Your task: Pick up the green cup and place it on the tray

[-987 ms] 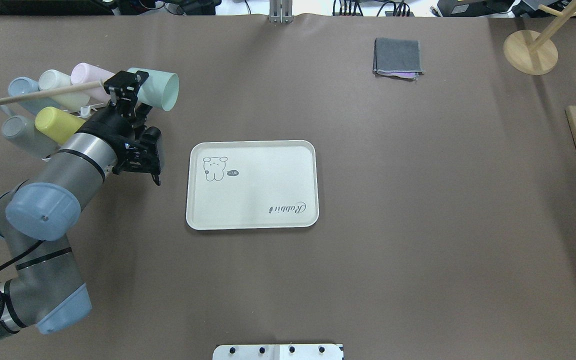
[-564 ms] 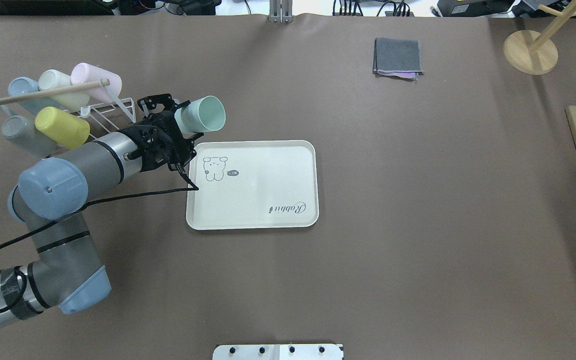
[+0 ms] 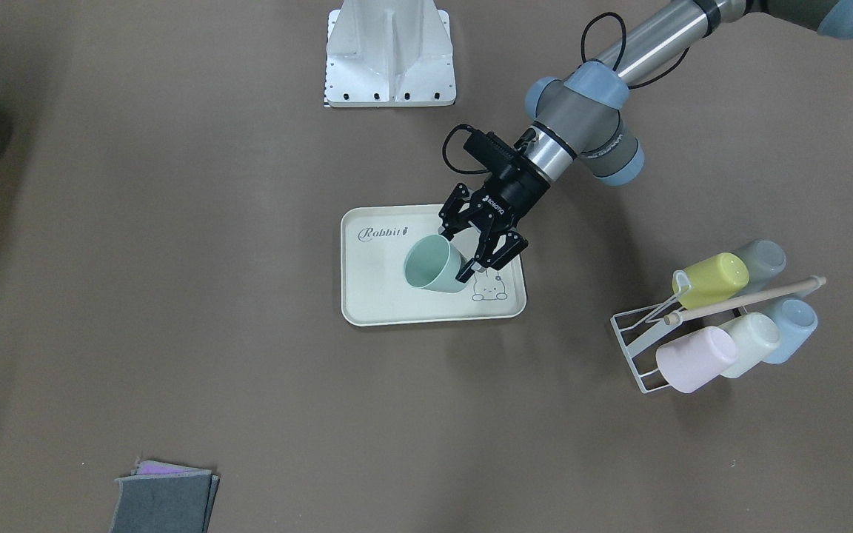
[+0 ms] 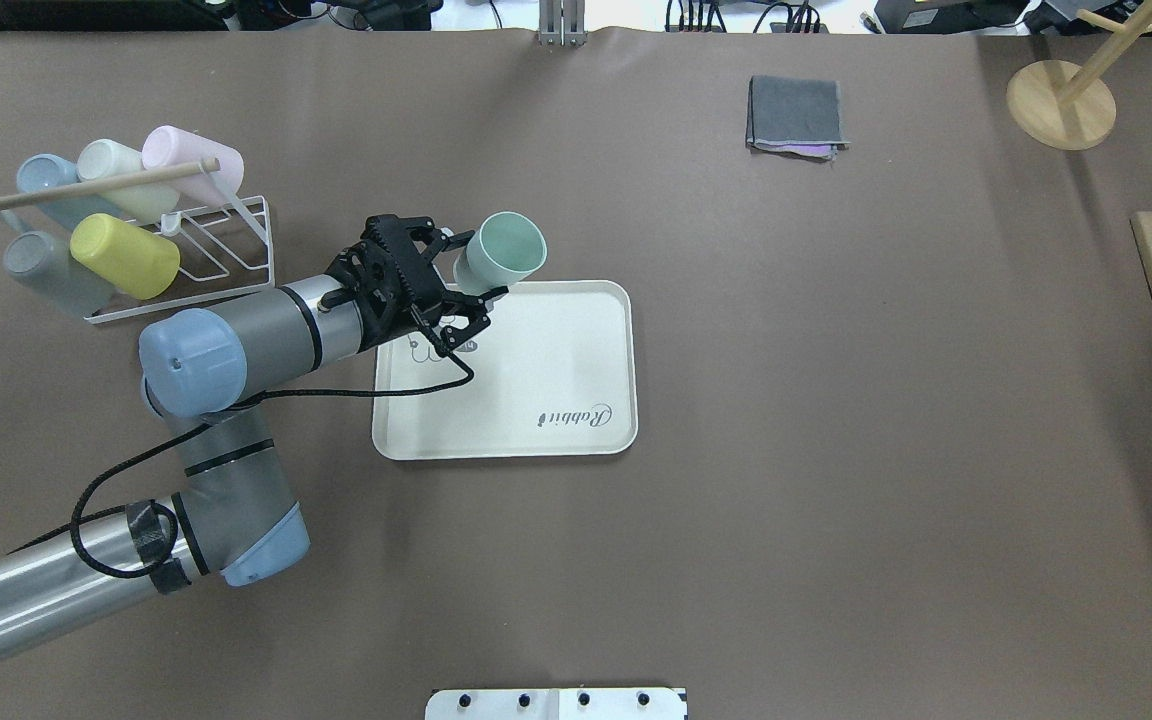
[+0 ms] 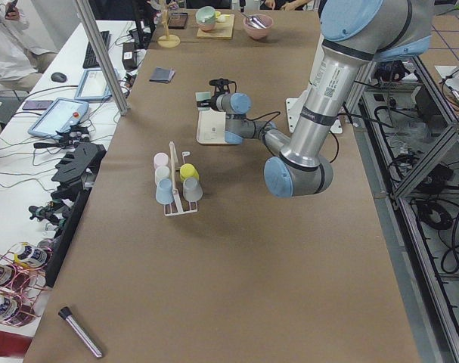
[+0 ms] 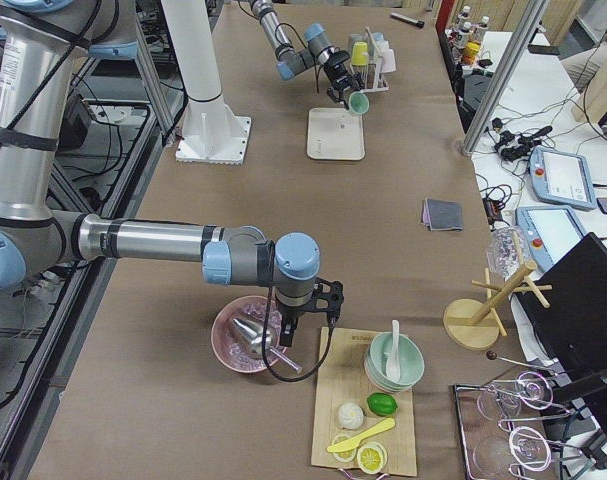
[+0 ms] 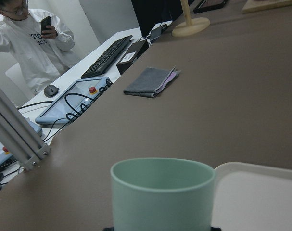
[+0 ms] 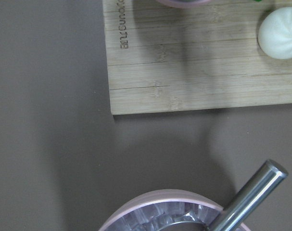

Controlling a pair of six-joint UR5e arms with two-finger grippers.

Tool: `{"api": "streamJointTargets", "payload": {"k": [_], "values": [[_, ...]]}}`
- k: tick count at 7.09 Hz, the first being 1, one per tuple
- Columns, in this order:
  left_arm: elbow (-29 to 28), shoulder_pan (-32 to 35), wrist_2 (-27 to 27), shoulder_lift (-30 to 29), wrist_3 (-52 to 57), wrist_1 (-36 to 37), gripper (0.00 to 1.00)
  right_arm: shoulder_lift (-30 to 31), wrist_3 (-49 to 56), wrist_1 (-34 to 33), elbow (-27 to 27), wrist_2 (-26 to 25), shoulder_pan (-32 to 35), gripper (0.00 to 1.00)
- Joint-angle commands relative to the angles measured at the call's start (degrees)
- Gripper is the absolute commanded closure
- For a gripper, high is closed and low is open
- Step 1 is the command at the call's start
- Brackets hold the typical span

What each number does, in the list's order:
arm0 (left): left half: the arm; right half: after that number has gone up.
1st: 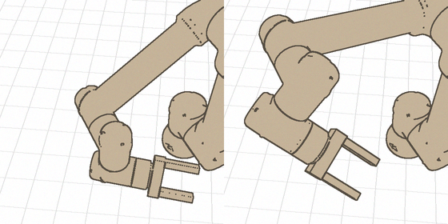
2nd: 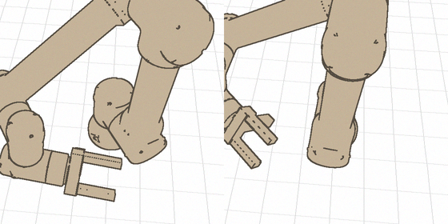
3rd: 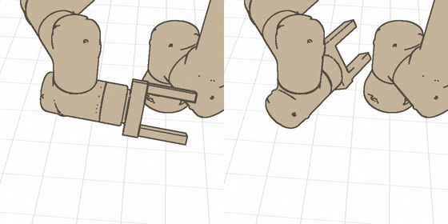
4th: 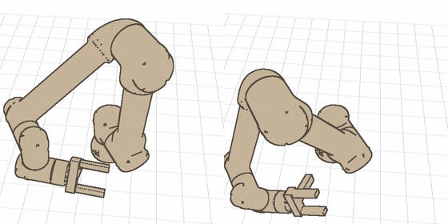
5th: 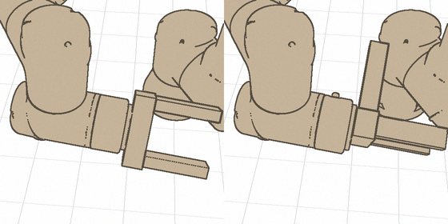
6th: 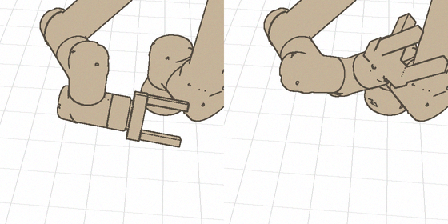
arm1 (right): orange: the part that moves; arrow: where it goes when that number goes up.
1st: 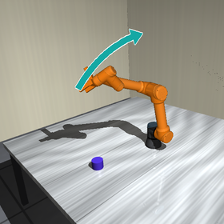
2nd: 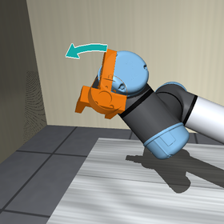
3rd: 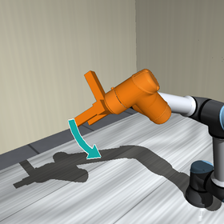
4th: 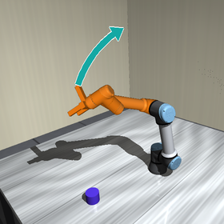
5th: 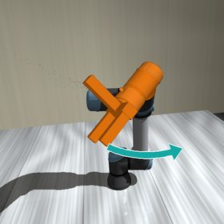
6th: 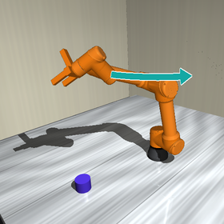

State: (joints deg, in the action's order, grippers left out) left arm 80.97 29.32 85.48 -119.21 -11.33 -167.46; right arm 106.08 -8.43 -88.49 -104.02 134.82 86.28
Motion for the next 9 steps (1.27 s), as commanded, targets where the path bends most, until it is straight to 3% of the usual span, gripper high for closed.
{"api": "streamJointTargets", "payload": {"k": [1,4,9], "values": [[-7.9,-4.4,0.5,-0.4,-6.7,-13.7,0.94,0.3,1.2,0.1,0.7,0.3,0.8,0.00],[-8.8,-6.6,1.2,-0.6,-12.6,-16.0,0.94,0.8,4.5,0.1,1.1,0.4,1.7,0.00],[-11.6,-5.8,0.9,-1.8,-12.8,-15.8,0.90,0.5,3.6,-1.0,0.9,0.5,1.8,0.00]]}}
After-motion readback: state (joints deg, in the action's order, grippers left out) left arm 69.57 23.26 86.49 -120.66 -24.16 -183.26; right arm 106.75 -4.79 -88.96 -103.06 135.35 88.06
